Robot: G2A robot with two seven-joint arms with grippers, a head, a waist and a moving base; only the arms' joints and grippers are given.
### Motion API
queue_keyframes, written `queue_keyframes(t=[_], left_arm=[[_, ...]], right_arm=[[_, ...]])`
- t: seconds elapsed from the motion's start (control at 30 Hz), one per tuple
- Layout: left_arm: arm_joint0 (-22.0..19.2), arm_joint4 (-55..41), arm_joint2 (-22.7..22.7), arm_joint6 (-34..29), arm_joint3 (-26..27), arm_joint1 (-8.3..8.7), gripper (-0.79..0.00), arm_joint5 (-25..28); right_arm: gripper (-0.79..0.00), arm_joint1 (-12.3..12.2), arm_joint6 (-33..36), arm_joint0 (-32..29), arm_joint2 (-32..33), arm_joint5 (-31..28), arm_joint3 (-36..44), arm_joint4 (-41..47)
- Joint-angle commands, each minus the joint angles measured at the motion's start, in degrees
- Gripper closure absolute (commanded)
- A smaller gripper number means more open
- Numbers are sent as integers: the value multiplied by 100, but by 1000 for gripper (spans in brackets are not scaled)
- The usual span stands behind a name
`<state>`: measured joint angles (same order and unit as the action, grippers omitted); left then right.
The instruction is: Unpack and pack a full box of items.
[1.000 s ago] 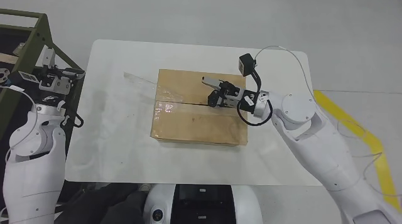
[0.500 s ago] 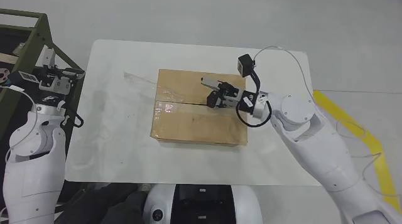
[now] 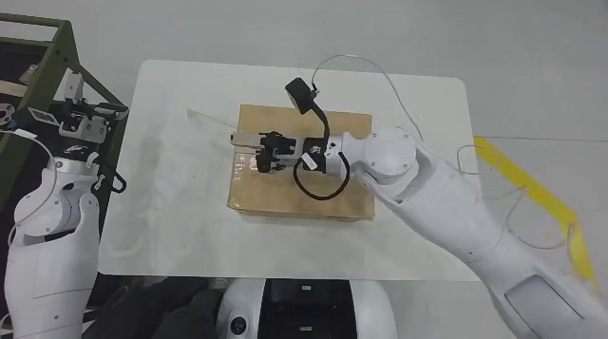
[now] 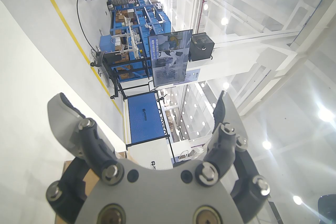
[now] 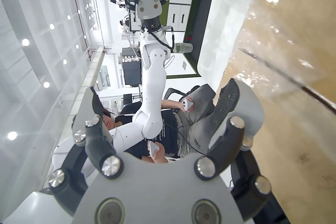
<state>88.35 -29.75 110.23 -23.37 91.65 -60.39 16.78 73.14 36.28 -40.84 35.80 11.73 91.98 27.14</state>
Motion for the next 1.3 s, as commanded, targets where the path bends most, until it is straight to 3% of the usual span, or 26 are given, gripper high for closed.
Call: queue_keyframes(t=[0.0,0.47,1.0,1.27], left_arm=[[0,0,0,0,0,0,-785,0],[0,0,0,0,0,0,-785,0],[0,0,0,0,0,0,-785,0],[0,0,0,0,0,0,-785,0]], right_arm=[[-785,124,-104,156,-219,24,-109,-47],[-785,858,-952,771,-880,431,-986,-141],[-785,1352,-818,947,-986,739,-1785,-12],[-785,1356,-846,776,-781,974,-1682,-262]])
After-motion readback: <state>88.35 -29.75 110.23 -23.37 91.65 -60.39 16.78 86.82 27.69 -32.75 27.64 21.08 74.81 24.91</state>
